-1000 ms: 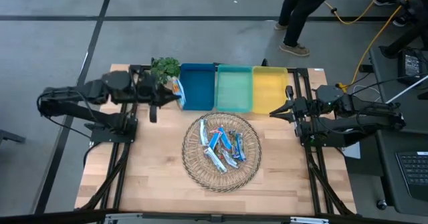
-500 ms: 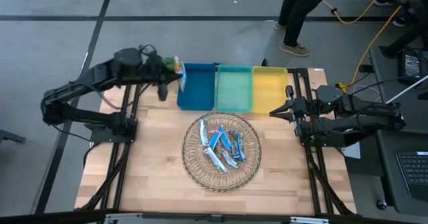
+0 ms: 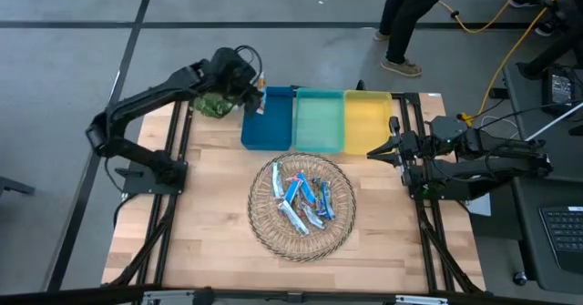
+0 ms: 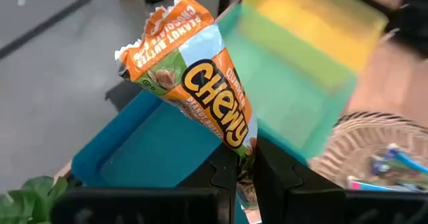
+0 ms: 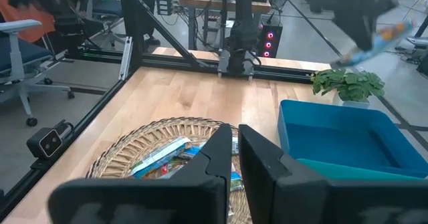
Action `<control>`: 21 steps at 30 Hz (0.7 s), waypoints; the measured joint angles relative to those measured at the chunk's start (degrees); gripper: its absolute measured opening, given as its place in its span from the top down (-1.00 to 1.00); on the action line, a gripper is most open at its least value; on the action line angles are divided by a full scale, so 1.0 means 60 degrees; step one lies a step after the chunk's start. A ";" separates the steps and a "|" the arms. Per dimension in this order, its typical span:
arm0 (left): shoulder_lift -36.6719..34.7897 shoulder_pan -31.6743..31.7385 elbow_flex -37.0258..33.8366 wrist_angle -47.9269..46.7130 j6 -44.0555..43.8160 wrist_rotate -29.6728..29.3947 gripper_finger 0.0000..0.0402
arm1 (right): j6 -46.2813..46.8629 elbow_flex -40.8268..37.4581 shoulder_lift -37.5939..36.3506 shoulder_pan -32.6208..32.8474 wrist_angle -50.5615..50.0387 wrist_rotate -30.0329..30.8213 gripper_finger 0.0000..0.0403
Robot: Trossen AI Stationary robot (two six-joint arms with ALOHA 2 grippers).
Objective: Pick and place Granola Bars by type
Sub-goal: Put the yellow granola bar into the blue bin
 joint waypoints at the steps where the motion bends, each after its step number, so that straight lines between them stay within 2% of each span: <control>1: 0.0178 0.0040 0.0000 0.0008 -0.0007 -0.0001 0.87 | 0.0017 0.0000 0.0000 0.0000 0.0000 0.0000 0.84; 21: 0.3078 0.0098 0.0000 0.0013 -0.0006 0.0023 0.87 | 0.0030 0.0000 0.0004 0.0000 -0.0286 -0.0033 0.84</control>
